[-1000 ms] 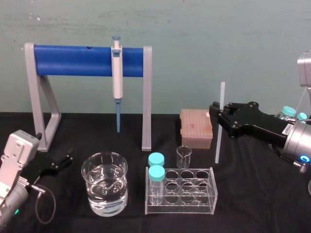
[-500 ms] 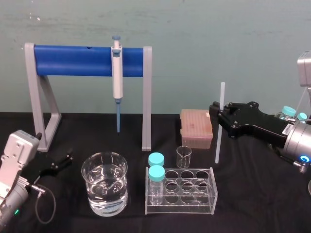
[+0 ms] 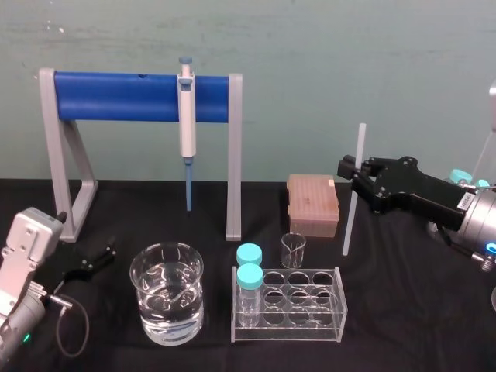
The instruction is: Pick up the stirring rod with one hand, then place it down.
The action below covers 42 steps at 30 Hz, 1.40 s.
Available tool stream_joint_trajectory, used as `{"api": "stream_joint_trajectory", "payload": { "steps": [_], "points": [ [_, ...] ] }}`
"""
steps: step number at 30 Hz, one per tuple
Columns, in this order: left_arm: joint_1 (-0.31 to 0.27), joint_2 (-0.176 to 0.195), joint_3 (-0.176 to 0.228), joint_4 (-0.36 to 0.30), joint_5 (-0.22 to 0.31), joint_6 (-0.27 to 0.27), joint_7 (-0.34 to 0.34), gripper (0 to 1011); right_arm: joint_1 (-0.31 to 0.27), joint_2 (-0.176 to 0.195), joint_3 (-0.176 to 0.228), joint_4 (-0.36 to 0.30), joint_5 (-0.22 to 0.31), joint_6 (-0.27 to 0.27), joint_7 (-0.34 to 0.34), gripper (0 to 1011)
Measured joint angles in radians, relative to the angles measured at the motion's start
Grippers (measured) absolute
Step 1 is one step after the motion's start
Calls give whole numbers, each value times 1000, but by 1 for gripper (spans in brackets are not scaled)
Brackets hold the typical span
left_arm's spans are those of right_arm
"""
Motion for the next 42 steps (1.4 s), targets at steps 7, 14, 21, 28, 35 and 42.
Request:
{"api": "stream_joint_trajectory", "payload": {
  "steps": [7, 14, 21, 28, 35, 42],
  "points": [
    [0, 0, 0, 0, 0, 0, 0, 1005, 18, -26, -2, 62, 25, -24, 57, 71],
    [0, 0, 0, 0, 0, 0, 0, 1005, 68, -68, -45, 152, 13, -42, 107, 72],
    [0, 0, 0, 0, 0, 0, 0, 1005, 98, -95, -77, 203, -2, -43, 131, 71],
    [0, 0, 0, 0, 0, 0, 0, 1005, 110, -110, -96, 240, -8, -38, 140, 71],
    [0, 0, 0, 0, 0, 0, 0, 1005, 118, -122, -113, 271, -24, -37, 144, 72],
    [0, 0, 0, 0, 0, 0, 0, 1005, 127, -136, -126, 300, -43, -45, 152, 71]
  ]
}}
